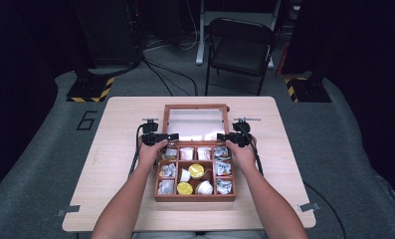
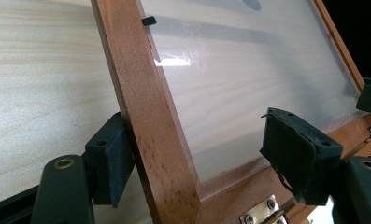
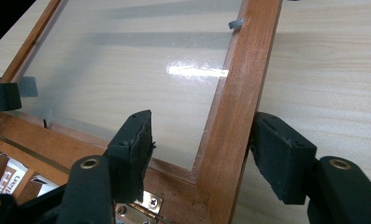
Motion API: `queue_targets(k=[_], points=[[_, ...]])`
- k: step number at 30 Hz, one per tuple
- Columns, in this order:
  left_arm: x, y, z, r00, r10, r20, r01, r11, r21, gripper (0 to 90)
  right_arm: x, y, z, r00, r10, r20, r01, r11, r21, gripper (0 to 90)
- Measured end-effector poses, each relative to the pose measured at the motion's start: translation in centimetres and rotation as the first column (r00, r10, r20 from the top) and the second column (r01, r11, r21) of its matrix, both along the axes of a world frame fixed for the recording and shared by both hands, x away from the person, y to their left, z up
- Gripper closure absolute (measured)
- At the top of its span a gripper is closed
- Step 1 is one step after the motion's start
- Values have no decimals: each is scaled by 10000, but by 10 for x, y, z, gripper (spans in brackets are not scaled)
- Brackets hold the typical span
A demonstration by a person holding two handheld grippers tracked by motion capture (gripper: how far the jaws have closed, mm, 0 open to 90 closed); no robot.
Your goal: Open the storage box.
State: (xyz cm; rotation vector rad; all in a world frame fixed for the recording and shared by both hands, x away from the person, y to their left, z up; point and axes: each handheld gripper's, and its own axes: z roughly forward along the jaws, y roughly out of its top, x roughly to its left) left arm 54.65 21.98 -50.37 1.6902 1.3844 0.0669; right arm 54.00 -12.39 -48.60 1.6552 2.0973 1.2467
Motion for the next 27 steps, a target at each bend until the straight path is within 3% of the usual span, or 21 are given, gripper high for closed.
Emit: queue_targets(k=[8, 14, 24, 27], points=[[1, 1, -2, 9999, -38, -102, 37, 10000, -14, 269, 1, -1, -2, 9999, -13, -152, 16, 9998, 178, 388], [1, 0, -3, 9997, 83, -233, -86, 9998, -166, 267, 2, -2, -4, 9979, -145, -625, 174, 9987, 476, 388], [1, 0, -4, 9996, 66, -281, -69, 9999, -115, 259, 4, -3, -7, 9974, -170, -699, 210, 9982, 568, 388], [1, 0, -5, 9993, 118, -367, -124, 9998, -167, 255, 4, -3, -6, 9945, -243, -1016, 315, 9970, 705, 388]])
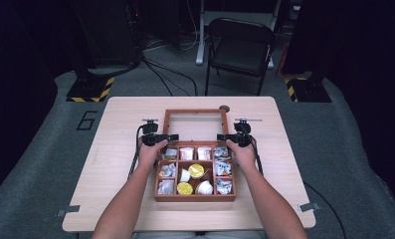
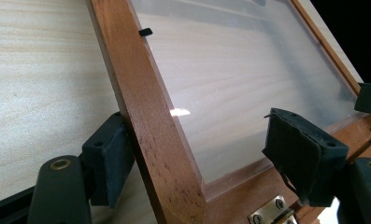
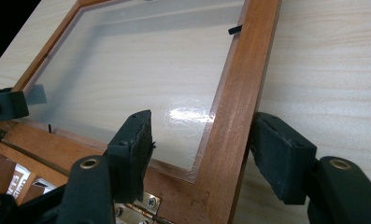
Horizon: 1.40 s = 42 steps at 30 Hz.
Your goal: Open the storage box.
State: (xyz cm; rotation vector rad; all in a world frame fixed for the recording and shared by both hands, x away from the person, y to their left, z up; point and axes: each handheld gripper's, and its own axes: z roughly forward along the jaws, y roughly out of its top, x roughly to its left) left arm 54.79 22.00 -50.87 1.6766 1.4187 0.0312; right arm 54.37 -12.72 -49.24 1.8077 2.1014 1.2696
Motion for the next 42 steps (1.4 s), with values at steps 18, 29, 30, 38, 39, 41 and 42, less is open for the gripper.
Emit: queue_targets(k=[18, 29, 30, 38, 39, 41, 42], points=[[1, 2, -4, 9994, 28, -346, -33, 9999, -166, 245, 2, -2, -5, 9989, -199, -425, 216, 9990, 399, 385], [1, 4, -3, 9995, 45, -312, -51, 9998, -200, 256, 2, -3, -6, 9990, -191, -415, 211, 9986, 490, 376], [1, 6, -3, 9995, 10, -302, -15, 9999, -160, 280, 1, -5, -4, 9995, -200, -258, 207, 9994, 284, 373], [-9, 24, 14, 9999, 147, -3, -147, 9996, -231, 309, -12, -10, 18, 9974, -255, 671, 239, 9994, 238, 378], [-9, 24, 14, 9999, 147, -3, -147, 9996, -231, 309, -12, -10, 18, 9974, -255, 671, 239, 9994, 238, 378], [-14, 25, 20, 9999, 84, 129, -82, 9999, -136, 309, -22, 0, 29, 9929, 233, 1167, -239, 9997, 33, 382], [-18, 25, 26, 9998, -31, 211, 32, 10000, -46, 309, -25, 3, 31, 9908, 431, 1286, -427, 9991, -54, 382]])
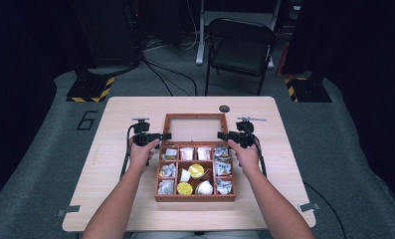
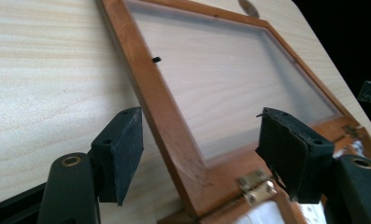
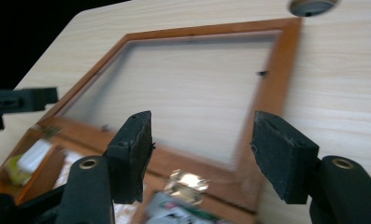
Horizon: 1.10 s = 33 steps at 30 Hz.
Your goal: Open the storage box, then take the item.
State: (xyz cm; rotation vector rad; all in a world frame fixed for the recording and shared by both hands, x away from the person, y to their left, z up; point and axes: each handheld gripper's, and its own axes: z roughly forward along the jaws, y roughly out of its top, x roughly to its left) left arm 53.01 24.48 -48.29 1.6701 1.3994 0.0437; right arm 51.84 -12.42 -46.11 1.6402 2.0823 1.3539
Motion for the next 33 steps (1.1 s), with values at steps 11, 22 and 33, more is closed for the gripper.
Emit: queue_targets(k=[11, 22, 33], points=[[-28, 10, 23, 9984, -68, 554, 70, 10000, -22, 313, -41, 34, 18, 9842, 1595, 770, -1530, 9847, -837, 399], [-42, 8, 34, 9971, -423, 640, 413, 9990, 161, 313, -60, 44, 11, 9732, 2202, 664, -2119, 9706, -1138, 400], [-65, 16, 39, 9936, -324, 1084, 304, 9993, 199, 317, -90, 63, 3, 9414, 3331, 539, -3188, 9304, -1811, 398]])
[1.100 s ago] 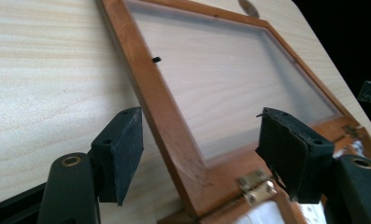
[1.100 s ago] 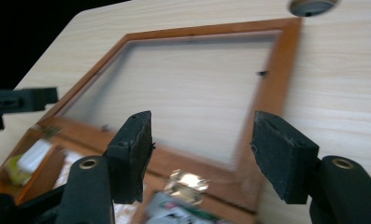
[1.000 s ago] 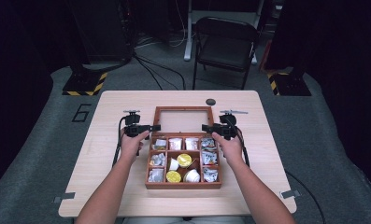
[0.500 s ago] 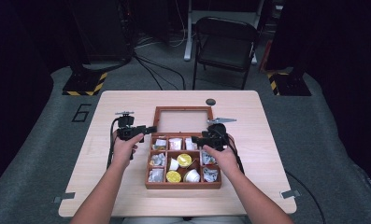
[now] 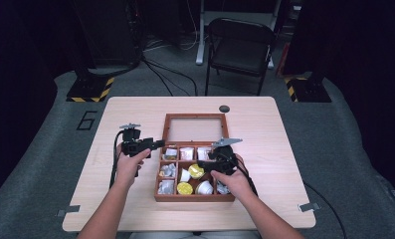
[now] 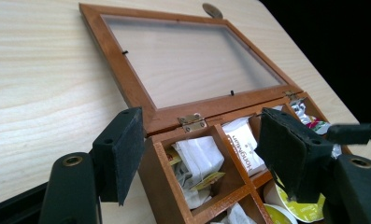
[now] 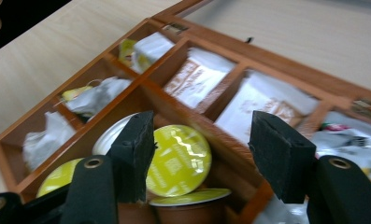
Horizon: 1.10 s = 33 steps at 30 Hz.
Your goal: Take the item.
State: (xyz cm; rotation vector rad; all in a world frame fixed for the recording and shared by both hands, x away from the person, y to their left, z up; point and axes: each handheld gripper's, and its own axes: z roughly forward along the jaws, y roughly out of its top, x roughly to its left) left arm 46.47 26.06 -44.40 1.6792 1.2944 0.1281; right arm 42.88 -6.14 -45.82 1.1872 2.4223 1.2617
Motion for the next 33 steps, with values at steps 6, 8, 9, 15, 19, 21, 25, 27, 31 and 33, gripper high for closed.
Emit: queue_targets(k=[6, 8, 9, 15, 19, 21, 25, 27, 31, 33], points=[[-8, 10, -1, 9997, 250, 2, -250, 9996, -124, 317, -3, 7, -6, 9989, 214, -409, -215, 9998, -12, 385], [-10, 14, -2, 9997, 255, -30, -255, 9996, -102, 317, -2, 8, -9, 9988, 296, -387, -297, 9996, -24, 384], [-10, 14, -3, 9995, 320, -34, -320, 9994, -114, 316, -3, 8, -9, 9982, 283, -524, -285, 9996, -20, 384], [-10, 17, -4, 9994, 337, -42, -337, 9994, -108, 317, -4, 11, -13, 9969, 399, -675, -412, 9990, -193, 378], [-8, 15, -5, 9996, 268, -45, -268, 9996, -98, 317, -8, 15, -19, 9959, 521, -741, -565, 9968, -574, 377], [-8, 14, -4, 9999, 106, -62, -107, 9999, -32, 316, -7, 16, -22, 9958, 679, -615, -723, 9947, -736, 374], [-9, 12, -3, 10000, 37, -17, -37, 9999, -141, 316, -8, 17, -24, 9956, 571, -744, -636, 9940, -893, 357], [-8, 12, -3, 10000, 7, -15, -7, 9999, -115, 317, -7, 17, -24, 9951, 585, -796, -658, 9936, -914, 353], [-10, 12, -2, 9999, 128, -7, -128, 9998, -123, 316, -4, 17, -25, 9942, 618, -881, -695, 9938, -866, 351], [-11, 15, -1, 10000, 43, 85, -43, 10000, -8, 316, -4, 18, -24, 9920, 568, -1125, -673, 9936, -911, 351]])
